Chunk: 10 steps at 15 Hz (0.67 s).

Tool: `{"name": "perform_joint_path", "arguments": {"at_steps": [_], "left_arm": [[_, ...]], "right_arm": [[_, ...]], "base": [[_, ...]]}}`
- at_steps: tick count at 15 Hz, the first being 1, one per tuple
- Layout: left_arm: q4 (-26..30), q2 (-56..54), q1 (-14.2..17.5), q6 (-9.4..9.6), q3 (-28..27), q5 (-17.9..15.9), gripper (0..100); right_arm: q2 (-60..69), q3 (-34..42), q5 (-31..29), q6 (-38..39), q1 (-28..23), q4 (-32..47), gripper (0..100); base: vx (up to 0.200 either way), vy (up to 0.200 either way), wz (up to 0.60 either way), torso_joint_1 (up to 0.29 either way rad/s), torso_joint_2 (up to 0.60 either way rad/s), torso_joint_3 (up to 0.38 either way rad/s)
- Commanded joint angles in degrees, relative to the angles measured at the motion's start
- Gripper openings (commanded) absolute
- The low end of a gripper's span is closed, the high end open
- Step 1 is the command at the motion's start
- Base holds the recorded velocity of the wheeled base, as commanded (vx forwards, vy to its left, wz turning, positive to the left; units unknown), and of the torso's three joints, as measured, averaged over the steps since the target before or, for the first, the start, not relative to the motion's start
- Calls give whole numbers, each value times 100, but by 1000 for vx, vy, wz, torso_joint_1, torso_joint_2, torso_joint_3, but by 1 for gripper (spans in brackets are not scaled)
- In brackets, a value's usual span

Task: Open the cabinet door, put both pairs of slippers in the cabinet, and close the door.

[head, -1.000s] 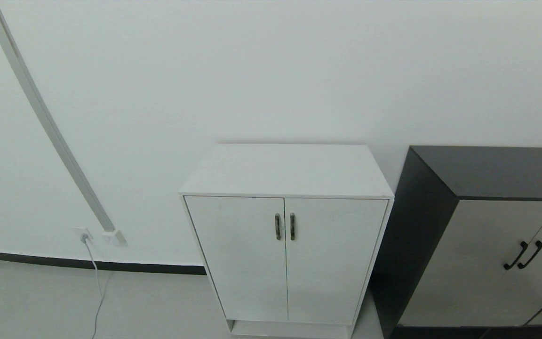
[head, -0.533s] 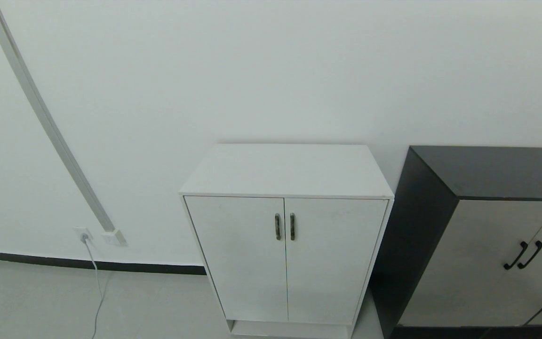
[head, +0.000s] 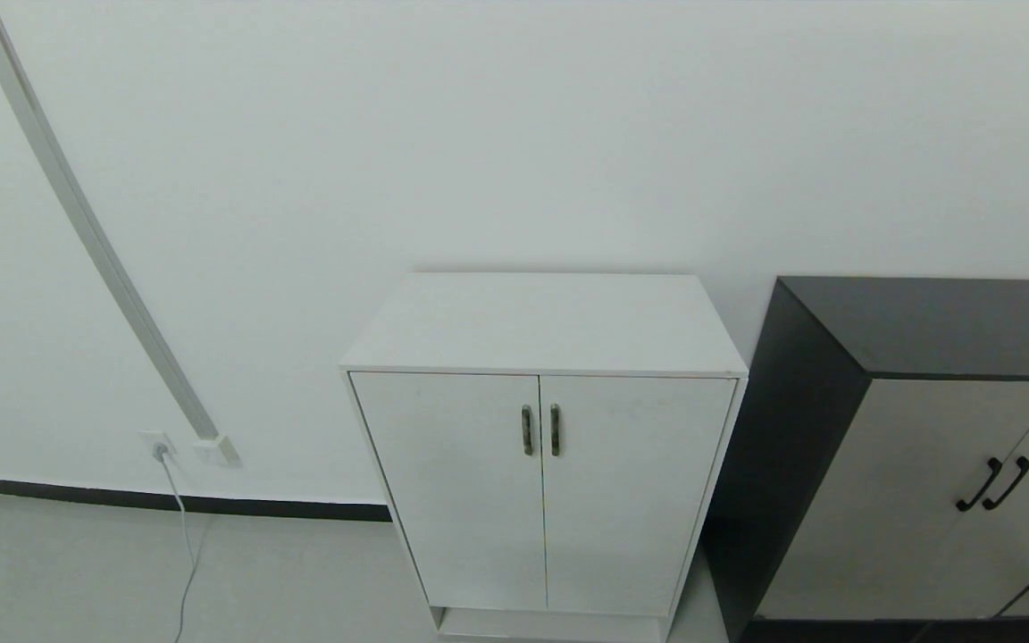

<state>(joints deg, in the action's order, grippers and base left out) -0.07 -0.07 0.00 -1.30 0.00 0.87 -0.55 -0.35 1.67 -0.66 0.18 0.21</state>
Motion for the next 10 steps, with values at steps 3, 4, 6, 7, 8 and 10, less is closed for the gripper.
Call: {"name": "perform_joint_path", "arguments": {"at_steps": [3, 4, 6, 7, 8, 10], "left_arm": [[-1, 7, 0, -1, 0, 1, 0], [-1, 7, 0, -1, 0, 1, 0], [-1, 7, 0, 7, 0, 1, 0], [-1, 7, 0, 16, 0, 1, 0], [-1, 7, 0, 34, 0, -16, 0], [-1, 7, 0, 34, 0, -16, 0]], "right_arm": [[46, 35, 105, 4, -9, -3, 0], [46, 35, 97, 48, -9, -3, 0], [46, 35, 88, 101, -9, -12, 0], [46, 35, 88, 101, -9, -12, 0], [46, 35, 88, 92, -9, -12, 0], [46, 35, 88, 83, -9, -3, 0]], "base": [[0, 0, 0, 0, 0, 0], [0, 0, 0, 0, 0, 0], [0, 0, 0, 0, 0, 0], [0, 0, 0, 0, 0, 0], [0, 0, 0, 0, 0, 0], [0, 0, 0, 0, 0, 0]]}}
